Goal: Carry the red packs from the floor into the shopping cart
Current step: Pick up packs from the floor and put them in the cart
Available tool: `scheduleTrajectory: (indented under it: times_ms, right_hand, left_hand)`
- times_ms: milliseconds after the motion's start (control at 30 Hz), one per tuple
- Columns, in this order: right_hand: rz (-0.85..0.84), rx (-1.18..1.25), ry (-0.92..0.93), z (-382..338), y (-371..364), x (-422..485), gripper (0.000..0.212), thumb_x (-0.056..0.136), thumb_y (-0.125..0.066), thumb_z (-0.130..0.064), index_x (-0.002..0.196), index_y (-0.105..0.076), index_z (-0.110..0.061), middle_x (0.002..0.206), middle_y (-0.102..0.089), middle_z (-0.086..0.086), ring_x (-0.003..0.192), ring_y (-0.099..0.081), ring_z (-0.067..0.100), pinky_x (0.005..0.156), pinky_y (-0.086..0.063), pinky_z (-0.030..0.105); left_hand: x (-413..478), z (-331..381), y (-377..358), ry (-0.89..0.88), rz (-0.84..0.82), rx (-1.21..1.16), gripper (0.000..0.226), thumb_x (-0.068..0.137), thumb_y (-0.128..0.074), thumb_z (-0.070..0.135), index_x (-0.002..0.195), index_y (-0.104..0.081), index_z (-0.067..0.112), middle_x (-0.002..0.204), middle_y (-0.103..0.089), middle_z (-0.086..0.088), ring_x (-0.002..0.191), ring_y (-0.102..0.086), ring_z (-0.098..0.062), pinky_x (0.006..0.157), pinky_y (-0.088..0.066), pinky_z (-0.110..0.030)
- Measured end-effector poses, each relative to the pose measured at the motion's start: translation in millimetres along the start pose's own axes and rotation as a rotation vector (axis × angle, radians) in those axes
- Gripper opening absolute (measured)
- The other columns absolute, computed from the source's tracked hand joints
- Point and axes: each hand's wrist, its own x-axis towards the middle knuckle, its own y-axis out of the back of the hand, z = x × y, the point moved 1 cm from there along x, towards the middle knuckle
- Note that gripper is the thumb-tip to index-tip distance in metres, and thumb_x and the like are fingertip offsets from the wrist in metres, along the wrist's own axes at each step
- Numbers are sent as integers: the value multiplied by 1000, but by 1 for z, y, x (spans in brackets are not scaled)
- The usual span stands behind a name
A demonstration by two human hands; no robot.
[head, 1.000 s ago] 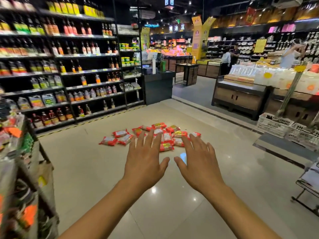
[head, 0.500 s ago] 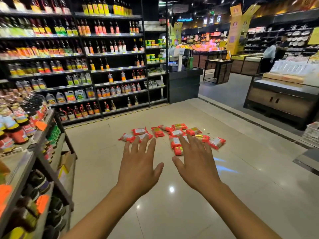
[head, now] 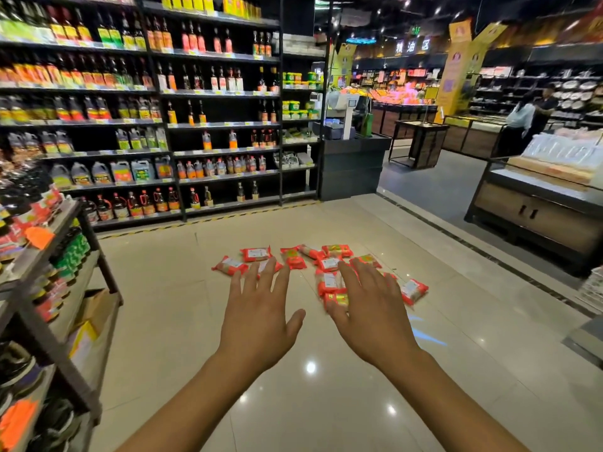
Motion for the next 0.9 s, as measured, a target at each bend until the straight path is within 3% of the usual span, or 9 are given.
scheduleTrajectory:
  times_ms: [133, 333, 500, 700, 900]
  right_hand:
    - [-15, -28, -5, 0, -8, 63, 71, 105, -38, -54, 164, -7, -30, 173, -8, 1, 159, -6, 23, 129, -5, 47]
    - [-21, -13, 0, -11, -29, 132, 72, 104, -42, -54, 164, -8, -33, 172, -14, 0, 159, -11, 24, 128, -7, 47]
    - [-48, -24, -7, -9, -48, 178, 72, 104, -42, -54, 164, -14, -28, 172, -16, 2, 158, -13, 25, 128, -9, 49]
    - [-91, -27, -7, 7, -75, 238, 72, 103, -33, -58, 164, -12, -27, 172, -15, 3, 159, -11, 26, 128, -10, 48]
    - [-102, 16, 35, 23, -100, 325, 70, 105, -40, -55, 164, -13, -29, 172, -11, 0, 158, -11, 24, 128, -8, 48]
  left_hand:
    - [58, -19, -24, -6, 19, -2, 78, 85, -51, 64, 144, -59, 14, 148, -58, -15, 137, -54, -40, 110, -45, -61]
    - [122, -52, -52, 14, 20, -21, 82, 90, -42, 66, 156, -45, 18, 161, -44, -13, 149, -39, -38, 122, -28, -58]
    - [162, -67, -74, 8, 15, -28, 81, 87, -49, 64, 151, -51, 15, 154, -52, -15, 142, -48, -40, 115, -40, -60]
    - [208, -80, -107, 40, -18, -28, 81, 89, -44, 65, 150, -52, 14, 158, -48, -13, 147, -43, -38, 118, -34, -59]
    - [285, -88, -140, 57, -49, 21, 77, 85, -50, 64, 143, -58, 14, 149, -58, -13, 137, -55, -39, 109, -43, -62]
